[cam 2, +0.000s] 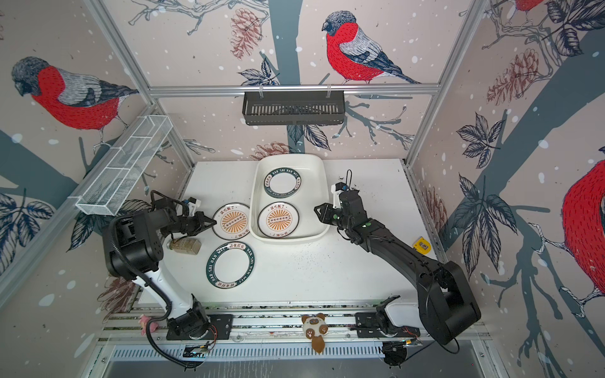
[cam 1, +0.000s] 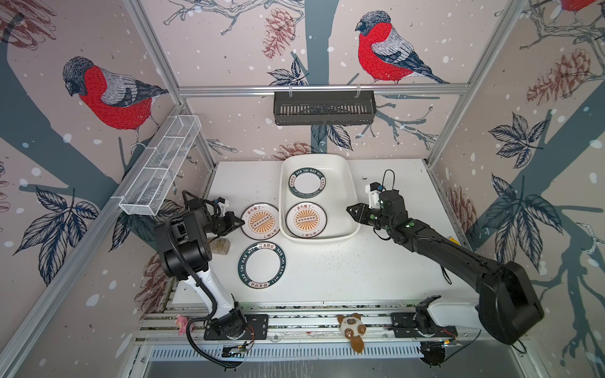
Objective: Place the plates into the plastic bin on the countertop
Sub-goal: Pick up the plate from the middle-left of the table, then place the plate in the plastic bin.
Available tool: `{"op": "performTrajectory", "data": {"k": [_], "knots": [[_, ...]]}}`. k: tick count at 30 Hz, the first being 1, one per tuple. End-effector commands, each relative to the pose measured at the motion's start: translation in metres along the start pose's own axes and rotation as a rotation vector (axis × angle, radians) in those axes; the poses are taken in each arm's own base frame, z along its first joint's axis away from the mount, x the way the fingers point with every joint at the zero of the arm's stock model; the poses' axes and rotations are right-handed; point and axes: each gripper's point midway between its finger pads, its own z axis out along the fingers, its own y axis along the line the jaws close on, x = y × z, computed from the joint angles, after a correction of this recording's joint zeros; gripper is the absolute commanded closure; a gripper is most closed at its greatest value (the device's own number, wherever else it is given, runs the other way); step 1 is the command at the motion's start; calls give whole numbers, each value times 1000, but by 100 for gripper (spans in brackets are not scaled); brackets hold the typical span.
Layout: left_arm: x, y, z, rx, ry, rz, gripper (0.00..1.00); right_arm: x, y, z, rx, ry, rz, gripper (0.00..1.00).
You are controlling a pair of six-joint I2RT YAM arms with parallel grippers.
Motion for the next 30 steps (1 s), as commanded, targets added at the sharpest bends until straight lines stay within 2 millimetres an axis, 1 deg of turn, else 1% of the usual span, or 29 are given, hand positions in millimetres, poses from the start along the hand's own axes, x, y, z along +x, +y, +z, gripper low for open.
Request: {"op": "performTrajectory", "data": {"k": [1,7,20,30], "knots": [[-6,8,-8,-62,-13,23,100,-4,6,-1,-24,-11,-6,69],[-24,-5,-26,-58,-66,52,100,-5,5,-1,-22,-13,-5,69],[-53,-37,-67,-80,-185,106,100,-9,10,0,-38,-16,-13,69],[-75,-61,-96,-101,-281,111,100,-8,11,1,-45,-6,-16,68]]}}
